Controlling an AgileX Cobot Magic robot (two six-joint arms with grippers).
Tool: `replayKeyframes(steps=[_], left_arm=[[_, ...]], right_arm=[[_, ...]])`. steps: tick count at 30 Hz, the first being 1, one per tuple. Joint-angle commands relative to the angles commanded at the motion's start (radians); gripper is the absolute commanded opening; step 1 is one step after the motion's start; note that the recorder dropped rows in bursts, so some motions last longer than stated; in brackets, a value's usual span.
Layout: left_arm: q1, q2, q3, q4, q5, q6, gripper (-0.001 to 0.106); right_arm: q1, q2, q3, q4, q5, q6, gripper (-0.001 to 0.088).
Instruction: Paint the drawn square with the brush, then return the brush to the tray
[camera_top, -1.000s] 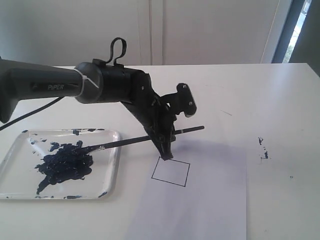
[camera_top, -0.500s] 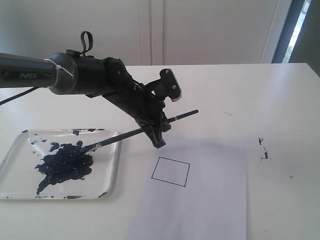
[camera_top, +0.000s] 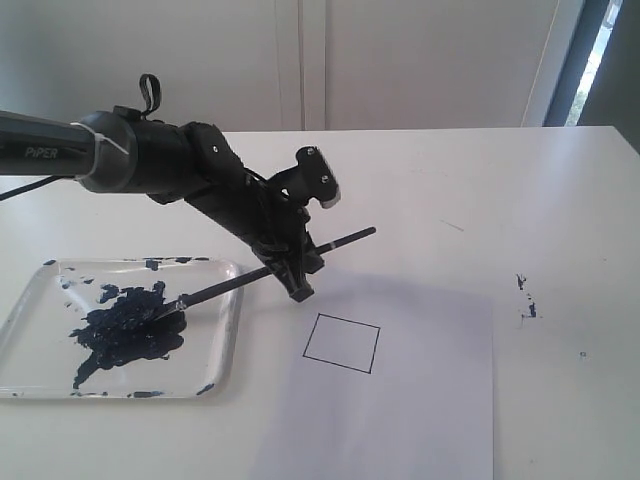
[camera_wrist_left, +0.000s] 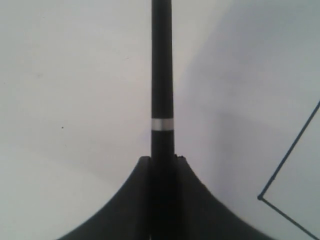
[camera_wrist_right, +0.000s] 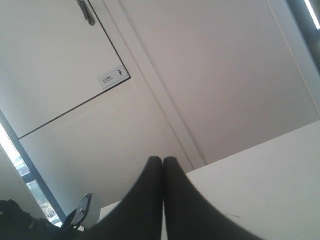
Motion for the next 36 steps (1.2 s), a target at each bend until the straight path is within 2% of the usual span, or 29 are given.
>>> replayKeyframes(steps=[10,13,20,24,27,29,31,32,34,36], left_arm=[[0.0,0.0,0.0,0.0,0.034,0.004,0.002],[0.0,0.0,0.0,0.008,0.039,0.004,0.013],[0.0,-0.009,0.0,0.015,0.033,-0.007,0.054],[0.0,-0.034,0.0,0.015,0.033,-0.013,0.065],[0.0,-0.08,0.0,0.037,0.037,-0.038,0.064],[0.0,-0.123,0.0,0.091,0.042,-0.098,0.064],[0.0,-0.17,0.0,0.202,0.091,-0.223,0.064],[0.0,-0.198,0.0,0.304,0.148,-0.36,0.063],[0.0,-0.235,0.0,0.535,0.245,-0.616,0.047],[0.0,-0.275,0.0,0.698,0.339,-0.831,0.023]], right_arm=[[0.0,0.0,0.0,0.0,0.0,0.0,0.0],[0.0,0.0,0.0,0.0,0.0,0.0,0.0],[0.0,0.0,0.0,0.0,0.0,0.0,0.0],[0.0,0.0,0.0,0.0,0.0,0.0,0.0],[0.0,0.0,0.0,0.0,0.0,0.0,0.0],[0.0,0.0,0.0,0.0,0.0,0.0,0.0],[0.0,0.0,0.0,0.0,0.0,0.0,0.0],[0.0,0.0,0.0,0.0,-0.002,0.0,0.0],[0.0,0.0,0.0,0.0,-0.002,0.0,0.0],[0.0,0.0,0.0,0.0,-0.002,0.0,0.0]])
